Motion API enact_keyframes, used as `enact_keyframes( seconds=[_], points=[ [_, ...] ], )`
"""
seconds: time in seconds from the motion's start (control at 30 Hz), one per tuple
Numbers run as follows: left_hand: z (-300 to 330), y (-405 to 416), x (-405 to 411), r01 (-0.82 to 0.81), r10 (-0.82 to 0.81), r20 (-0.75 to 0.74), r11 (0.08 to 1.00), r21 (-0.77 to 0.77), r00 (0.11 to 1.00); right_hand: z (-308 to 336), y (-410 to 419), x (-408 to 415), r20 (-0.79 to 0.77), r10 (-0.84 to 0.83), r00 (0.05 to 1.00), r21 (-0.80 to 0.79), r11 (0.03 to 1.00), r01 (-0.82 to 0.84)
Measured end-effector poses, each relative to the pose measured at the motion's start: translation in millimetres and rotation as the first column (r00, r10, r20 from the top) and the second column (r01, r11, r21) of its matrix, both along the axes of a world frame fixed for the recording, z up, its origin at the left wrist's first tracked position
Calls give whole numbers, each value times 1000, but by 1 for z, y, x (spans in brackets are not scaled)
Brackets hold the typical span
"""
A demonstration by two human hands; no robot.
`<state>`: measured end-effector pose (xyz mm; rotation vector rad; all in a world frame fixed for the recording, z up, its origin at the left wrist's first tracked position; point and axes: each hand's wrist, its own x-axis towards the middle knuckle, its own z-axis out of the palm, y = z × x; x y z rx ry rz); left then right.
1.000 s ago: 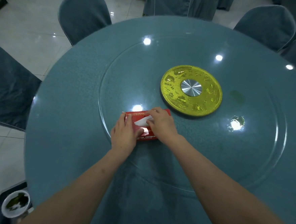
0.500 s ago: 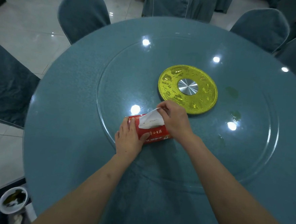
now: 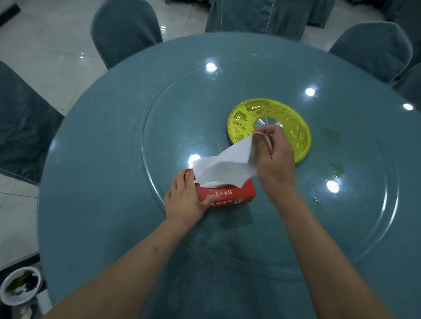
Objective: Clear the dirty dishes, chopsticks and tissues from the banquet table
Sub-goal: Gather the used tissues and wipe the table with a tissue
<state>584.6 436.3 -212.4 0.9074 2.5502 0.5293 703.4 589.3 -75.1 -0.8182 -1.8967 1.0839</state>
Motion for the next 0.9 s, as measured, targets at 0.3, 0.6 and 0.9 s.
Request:
enact_keyframes(
  seconds=[0.3,0.6,0.9],
  points=[
    [3,-1,5,-23,22,11,997,71,1000,-73,16,-30,595,355,722,-84,920,-383],
    [1,-3,2,-25,24,6,994,103,1000,-65,13,-46,501,206,841,36,965,-258],
    [2,-2,1,6,-6,-3,999,36,1000,-4,17,-9,90,142,986,-81,988,-135]
  ],
)
